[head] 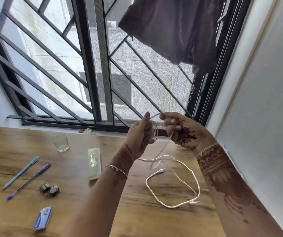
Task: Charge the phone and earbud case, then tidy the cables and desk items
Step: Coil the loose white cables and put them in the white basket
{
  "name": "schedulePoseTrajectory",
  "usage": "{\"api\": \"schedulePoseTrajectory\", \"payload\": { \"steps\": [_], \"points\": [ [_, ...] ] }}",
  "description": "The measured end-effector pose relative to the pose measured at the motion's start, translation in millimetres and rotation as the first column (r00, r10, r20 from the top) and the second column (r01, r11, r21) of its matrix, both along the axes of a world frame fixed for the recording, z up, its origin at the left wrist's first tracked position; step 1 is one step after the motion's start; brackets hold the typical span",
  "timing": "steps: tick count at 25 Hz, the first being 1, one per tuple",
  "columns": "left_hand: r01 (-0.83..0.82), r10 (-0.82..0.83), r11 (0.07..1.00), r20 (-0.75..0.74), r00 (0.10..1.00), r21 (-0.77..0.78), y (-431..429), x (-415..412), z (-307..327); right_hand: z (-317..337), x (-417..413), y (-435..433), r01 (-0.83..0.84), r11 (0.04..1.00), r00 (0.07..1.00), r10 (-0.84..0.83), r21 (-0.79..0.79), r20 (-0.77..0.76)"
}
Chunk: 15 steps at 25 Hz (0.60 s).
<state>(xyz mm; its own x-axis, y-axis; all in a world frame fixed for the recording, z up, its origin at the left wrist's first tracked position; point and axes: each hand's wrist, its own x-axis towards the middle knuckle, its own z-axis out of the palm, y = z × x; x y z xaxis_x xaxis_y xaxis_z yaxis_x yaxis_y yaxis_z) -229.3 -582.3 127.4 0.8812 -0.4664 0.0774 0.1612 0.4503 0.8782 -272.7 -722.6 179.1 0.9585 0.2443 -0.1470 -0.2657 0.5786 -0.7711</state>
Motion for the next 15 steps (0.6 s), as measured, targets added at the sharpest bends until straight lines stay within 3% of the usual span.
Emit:
{"api": "schedulePoseTrajectory", "payload": {
  "steps": [5,7,8,10,12,13,15],
  "points": [
    [0.057,-0.096,0.972,-0.164,0.982,-0.228,2.5,5.6,10.4,10.8,6.9,-0.6,0.028,0.989,0.998,-0.020,-0.146,0.054],
    [0.113,-0.182,0.934,-0.180,0.967,-0.338,1.1,6.2,14.6,3.7,13.3,1.0,0.151,0.925,0.988,-0.136,-0.350,0.069],
    [0.129,-0.213,0.910,-0.179,0.960,-0.393,0.0,6.5,16.4,-1.9,15.2,3.0,0.242,0.814,0.970,-0.202,-0.528,0.134],
    [0.110,-0.226,0.864,-0.183,0.957,-0.491,-3.0,7.8,19.8,-12.0,15.4,8.7,0.385,0.440,0.922,-0.230,-0.811,0.313],
    [0.035,-0.160,0.845,-0.190,0.969,-0.534,-6.8,11.0,22.3,-16.7,13.1,16.2,0.452,0.095,0.890,-0.108,-0.887,0.442],
    [-0.019,-0.098,0.853,-0.196,0.976,-0.522,-9.1,13.8,22.2,-16.4,11.6,20.6,0.454,-0.030,0.890,-0.033,-0.890,0.455],
    [-0.109,0.010,0.873,-0.206,0.978,-0.475,-13.9,19.5,19.6,-14.3,10.6,26.6,0.418,-0.176,0.908,0.048,-0.891,0.416]
  ]
}}
